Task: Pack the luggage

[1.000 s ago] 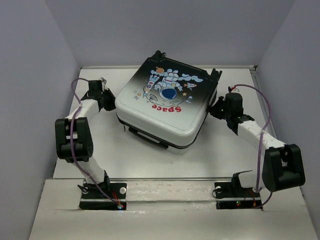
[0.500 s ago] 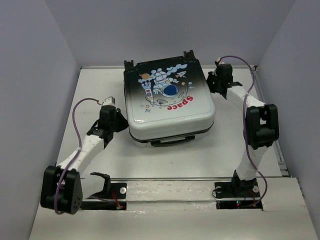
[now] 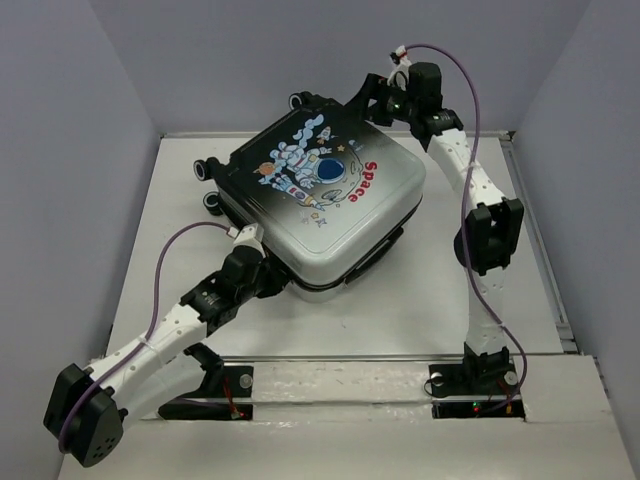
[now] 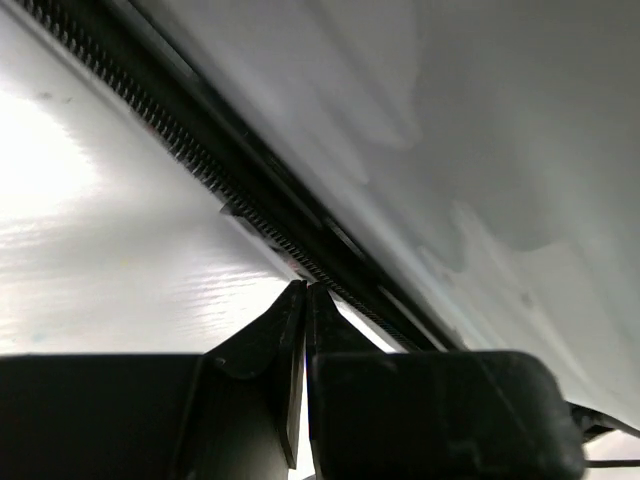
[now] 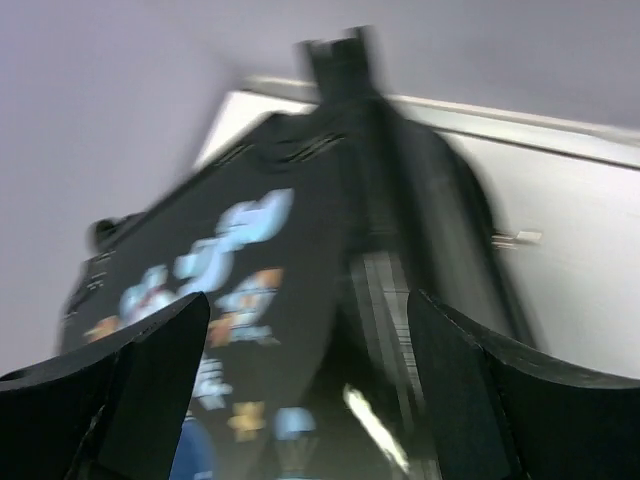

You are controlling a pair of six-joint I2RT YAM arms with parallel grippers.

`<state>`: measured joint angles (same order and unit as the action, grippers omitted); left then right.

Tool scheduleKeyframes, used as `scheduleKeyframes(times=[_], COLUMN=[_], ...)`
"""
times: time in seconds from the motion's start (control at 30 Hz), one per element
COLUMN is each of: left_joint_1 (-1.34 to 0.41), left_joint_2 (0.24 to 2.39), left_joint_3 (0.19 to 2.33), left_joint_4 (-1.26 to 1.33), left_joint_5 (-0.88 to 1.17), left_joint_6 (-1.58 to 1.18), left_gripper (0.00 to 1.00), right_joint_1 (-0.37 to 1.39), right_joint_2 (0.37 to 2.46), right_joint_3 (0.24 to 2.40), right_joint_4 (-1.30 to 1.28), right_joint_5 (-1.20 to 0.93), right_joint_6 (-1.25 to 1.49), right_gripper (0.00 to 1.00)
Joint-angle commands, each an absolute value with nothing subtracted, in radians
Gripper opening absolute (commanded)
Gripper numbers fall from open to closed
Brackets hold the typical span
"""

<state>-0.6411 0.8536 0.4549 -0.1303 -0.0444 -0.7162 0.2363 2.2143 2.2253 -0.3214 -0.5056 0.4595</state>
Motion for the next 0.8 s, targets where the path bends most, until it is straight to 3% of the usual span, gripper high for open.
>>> scheduleKeyframes(times=[0.0, 0.07, 0.2, 0.27, 0.3, 0.37, 0.43, 0.57, 0.7, 0.77], left_joint_1=[-0.658, -0.661, -0.660, -0.660, -0.661, -0.661, -0.661, -0.667, -0.670, -0.672], left_joint_2=[0.839, 0.857, 0.882, 0.888, 0.890, 0.891, 0.900, 0.946, 0.951, 0.942], left_joint_3=[0.552, 0.574, 0.601, 0.614, 0.617, 0.626, 0.626, 0.638, 0.634, 0.627], left_joint_4=[0.032, 0.051, 0.086, 0.104, 0.104, 0.107, 0.132, 0.161, 0.175, 0.175], left_joint_5=[-0.034, -0.028, -0.026, -0.018, -0.018, -0.023, -0.008, 0.046, 0.045, 0.038], left_joint_6=[-0.733, -0.719, -0.709, -0.704, -0.700, -0.696, -0.703, -0.710, -0.713, -0.713], left_gripper=[0.15, 0.16, 0.16, 0.16, 0.17, 0.17, 0.18, 0.18, 0.18, 0.19], right_joint_1=[0.273, 0.262, 0.262, 0.274, 0.284, 0.329, 0.406, 0.606, 0.629, 0.629], right_joint_2=[2.175, 2.107, 1.926, 1.699, 1.533, 1.369, 1.176, 0.994, 0.911, 0.902], right_joint_3=[2.347, 2.333, 2.099, 1.771, 1.649, 1.285, 1.067, 0.666, 0.357, 0.322], right_joint_4=[-0.376, -0.374, -0.297, -0.145, -0.096, 0.079, 0.168, 0.282, 0.471, 0.497], right_joint_5=[-0.677, -0.667, -0.656, -0.625, -0.614, -0.563, -0.523, -0.344, -0.298, -0.299], right_joint_6=[0.508, 0.462, 0.370, 0.350, 0.345, 0.366, 0.373, 0.336, 0.376, 0.358], right_gripper=[0.86, 0.87, 0.82, 0.58, 0.29, 0.07, 0.07, 0.07, 0.31, 0.35])
